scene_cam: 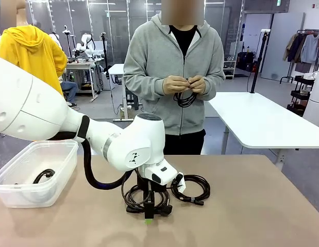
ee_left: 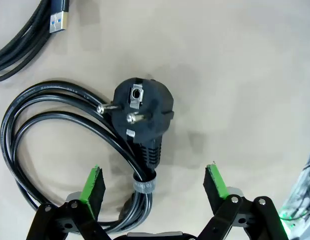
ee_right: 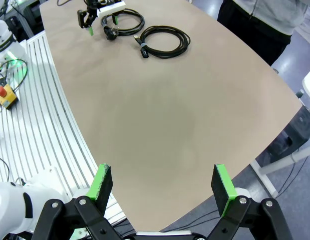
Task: Organize and store the cables.
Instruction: Place the Power Cable into the Organizing box.
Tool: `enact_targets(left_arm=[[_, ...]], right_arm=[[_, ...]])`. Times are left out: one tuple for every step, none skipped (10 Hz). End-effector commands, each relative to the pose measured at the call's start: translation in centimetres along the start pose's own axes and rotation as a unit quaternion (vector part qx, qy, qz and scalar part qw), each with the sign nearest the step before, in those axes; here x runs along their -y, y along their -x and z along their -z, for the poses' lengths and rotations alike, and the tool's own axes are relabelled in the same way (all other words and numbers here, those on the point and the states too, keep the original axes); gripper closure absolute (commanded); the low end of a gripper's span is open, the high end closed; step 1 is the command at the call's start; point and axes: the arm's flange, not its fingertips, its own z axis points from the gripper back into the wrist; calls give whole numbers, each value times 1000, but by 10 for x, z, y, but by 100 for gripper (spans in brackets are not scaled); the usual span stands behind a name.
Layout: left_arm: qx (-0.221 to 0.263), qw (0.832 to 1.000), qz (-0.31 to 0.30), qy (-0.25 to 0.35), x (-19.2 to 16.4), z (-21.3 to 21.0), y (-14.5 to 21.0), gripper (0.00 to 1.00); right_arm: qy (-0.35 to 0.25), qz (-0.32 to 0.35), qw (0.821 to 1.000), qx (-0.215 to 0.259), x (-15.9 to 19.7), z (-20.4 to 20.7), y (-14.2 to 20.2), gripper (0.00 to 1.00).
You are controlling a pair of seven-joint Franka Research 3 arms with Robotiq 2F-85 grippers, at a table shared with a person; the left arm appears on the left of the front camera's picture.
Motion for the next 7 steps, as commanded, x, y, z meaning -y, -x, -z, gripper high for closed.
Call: enact_targets(left_arm=[[-2,1000,6,-6,-5,1,-5,0],[-2,1000,5,-4,-5,0,-5,0],[-4,1000,6,-4,-5,-1,-4,23],[-3,1000,5,-2,-5,-2,-4,60],[-3,1000,6,2,-5,-1,-5,83],[-5,1000,7,3,-6,-2,-6,100],[-6,1000,7,2,-5,-4,-6,100]], right_arm=[[-1,-2,1000,6,-3,0,-1,0],[-1,-2,1000,6,-3,0,-1,0],[-1,-2,1000,6,-3,0,-1,0],[-1,-2,1000,6,-3,0,-1,0],[-1,-2,1000,6,-3,0,-1,0],[-1,-2,1000,6,-3,0,-1,0],[-1,-2,1000,6,-3,0,-1,0]])
